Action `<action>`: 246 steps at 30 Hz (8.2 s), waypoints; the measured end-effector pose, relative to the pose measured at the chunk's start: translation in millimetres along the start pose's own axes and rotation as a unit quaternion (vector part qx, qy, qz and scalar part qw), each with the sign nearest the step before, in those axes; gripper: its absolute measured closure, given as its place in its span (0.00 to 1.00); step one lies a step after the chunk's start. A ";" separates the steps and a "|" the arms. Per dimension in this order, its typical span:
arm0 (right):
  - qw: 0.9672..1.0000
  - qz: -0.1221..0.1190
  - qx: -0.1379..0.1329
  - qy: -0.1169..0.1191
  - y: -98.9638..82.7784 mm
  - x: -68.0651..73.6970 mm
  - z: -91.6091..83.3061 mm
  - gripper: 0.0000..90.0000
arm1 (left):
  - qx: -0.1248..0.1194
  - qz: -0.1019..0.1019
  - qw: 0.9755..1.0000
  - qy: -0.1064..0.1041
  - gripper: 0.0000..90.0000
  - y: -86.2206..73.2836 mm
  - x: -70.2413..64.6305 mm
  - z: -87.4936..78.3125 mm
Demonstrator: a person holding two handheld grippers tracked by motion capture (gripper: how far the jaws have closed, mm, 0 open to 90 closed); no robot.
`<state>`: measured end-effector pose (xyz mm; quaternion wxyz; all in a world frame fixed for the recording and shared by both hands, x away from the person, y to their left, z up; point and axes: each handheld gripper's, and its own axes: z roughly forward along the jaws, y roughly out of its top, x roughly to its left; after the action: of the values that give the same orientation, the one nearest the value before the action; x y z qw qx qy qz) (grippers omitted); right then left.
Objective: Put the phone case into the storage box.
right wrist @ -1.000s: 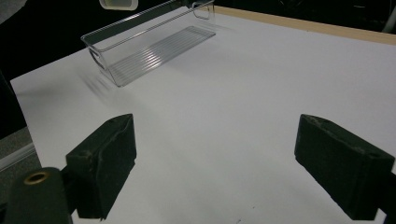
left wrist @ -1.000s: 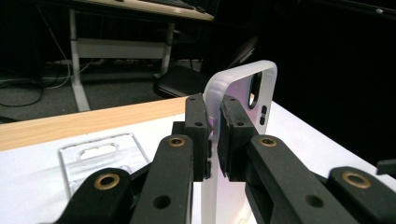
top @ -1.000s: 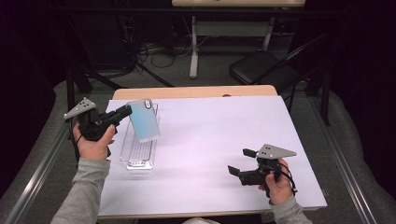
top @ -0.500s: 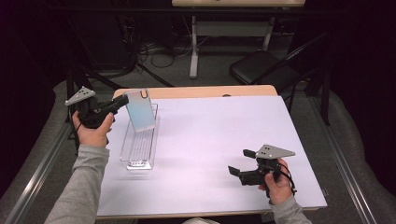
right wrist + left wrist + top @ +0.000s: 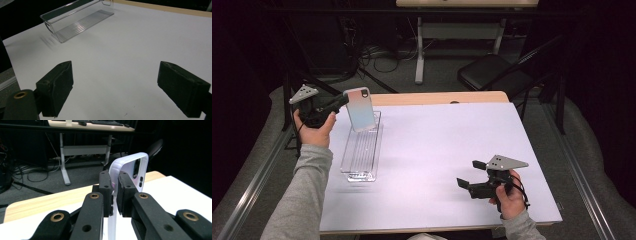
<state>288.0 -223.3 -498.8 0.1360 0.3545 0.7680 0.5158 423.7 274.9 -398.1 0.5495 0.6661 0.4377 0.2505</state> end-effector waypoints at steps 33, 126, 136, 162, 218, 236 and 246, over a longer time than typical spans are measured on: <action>1.000 0.011 0.006 -0.001 -3.6 -2.0 3.2 0.16 | 0.003 0.008 0.999 0.038 0.93 -19.4 31.0 44.5; 1.000 0.012 0.012 -0.001 -7.6 -4.6 5.4 0.16 | 0.045 -0.003 0.999 0.026 0.92 -63.9 62.1 99.3; 1.000 0.014 0.013 -0.001 -7.7 -5.2 5.4 0.16 | 0.042 -0.012 0.999 0.026 0.91 -65.2 64.1 99.8; 1.000 0.015 0.013 0.000 -8.2 -4.7 6.0 0.16 | 0.049 -0.018 0.997 0.053 0.87 -65.6 68.4 98.2; 1.000 0.013 0.015 0.007 -8.5 -4.0 8.3 0.16 | 0.079 -0.040 0.992 0.091 0.44 -62.2 75.3 89.2; 1.000 0.013 0.016 0.008 -8.5 -4.4 7.5 0.16 | 0.073 -0.028 0.992 0.096 0.35 -53.1 62.6 81.4; 1.000 0.012 0.016 0.005 -9.5 -6.3 6.1 0.16 | 0.065 -0.025 0.995 0.078 0.27 -44.9 53.5 71.8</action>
<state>292.2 -225.4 -510.9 0.1208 0.3631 0.7724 0.5069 494.7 284.5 -468.2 0.4755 0.6674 0.5114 0.2587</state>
